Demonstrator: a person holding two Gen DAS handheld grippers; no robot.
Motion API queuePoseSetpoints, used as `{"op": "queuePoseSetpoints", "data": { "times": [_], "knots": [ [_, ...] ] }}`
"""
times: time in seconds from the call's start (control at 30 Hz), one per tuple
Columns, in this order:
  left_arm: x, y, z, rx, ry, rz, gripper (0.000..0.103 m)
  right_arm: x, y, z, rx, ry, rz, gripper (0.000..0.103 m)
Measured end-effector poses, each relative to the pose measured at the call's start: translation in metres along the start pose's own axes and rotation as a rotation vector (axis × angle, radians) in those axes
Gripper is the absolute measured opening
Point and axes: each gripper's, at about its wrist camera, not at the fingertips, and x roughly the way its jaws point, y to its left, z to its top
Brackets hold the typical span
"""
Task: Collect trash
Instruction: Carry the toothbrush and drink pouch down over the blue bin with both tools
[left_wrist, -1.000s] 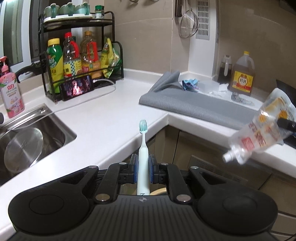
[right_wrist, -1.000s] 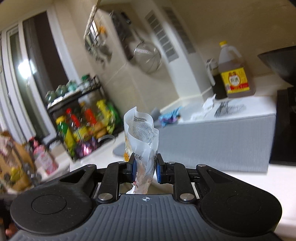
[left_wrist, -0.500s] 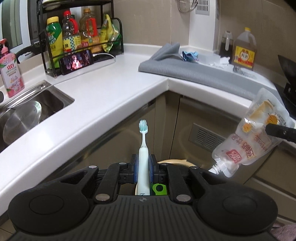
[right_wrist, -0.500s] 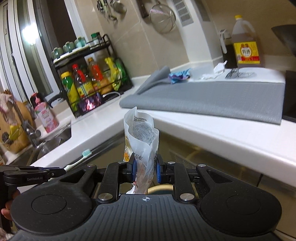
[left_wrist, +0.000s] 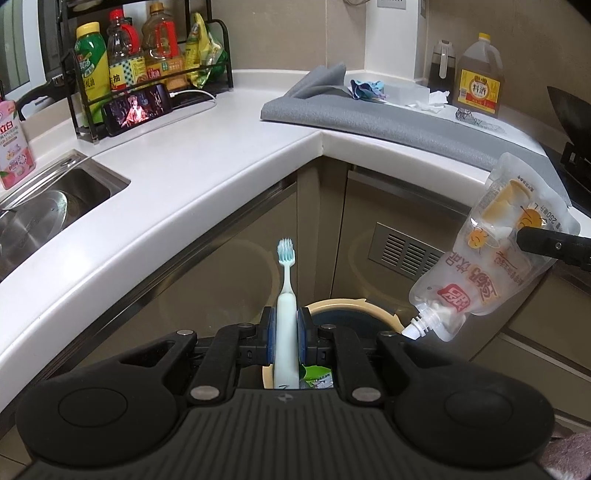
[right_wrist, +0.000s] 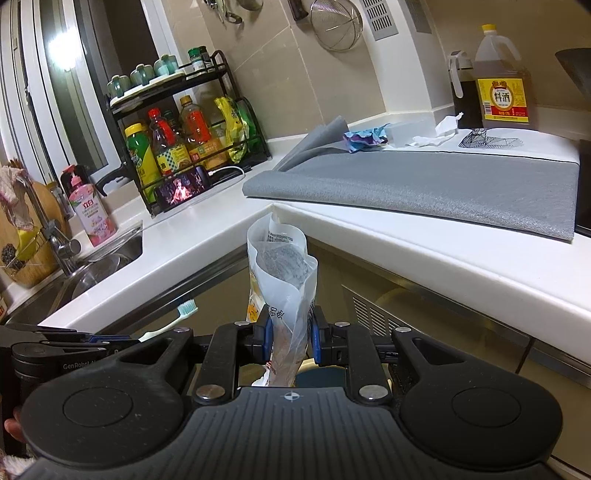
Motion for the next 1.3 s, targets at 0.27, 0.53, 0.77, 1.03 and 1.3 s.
{"op": "queuePoseSetpoints", "data": {
  "times": [0.27, 0.53, 0.77, 1.03, 1.3],
  "knots": [
    [0.002, -0.003, 0.001, 0.005, 0.009, 0.003, 0.013, 0.004, 0.0, 0.001, -0.004, 0.011, -0.007, 0.022],
    [0.011, -0.015, 0.005, 0.04, 0.025, 0.019, 0.013, 0.011, 0.001, 0.0, -0.017, 0.022, -0.017, 0.022],
    [0.02, -0.017, 0.003, 0.04, 0.051, 0.006, 0.013, 0.02, 0.001, -0.002, -0.023, 0.046, -0.025, 0.022],
    [0.031, -0.018, 0.004, 0.033, 0.082, 0.002, 0.013, 0.031, 0.001, -0.004, -0.024, 0.076, -0.031, 0.022],
    [0.04, -0.022, 0.003, 0.047, 0.101, -0.016, 0.013, 0.038, 0.001, -0.006, -0.027, 0.104, -0.039, 0.022]
  ]
}}
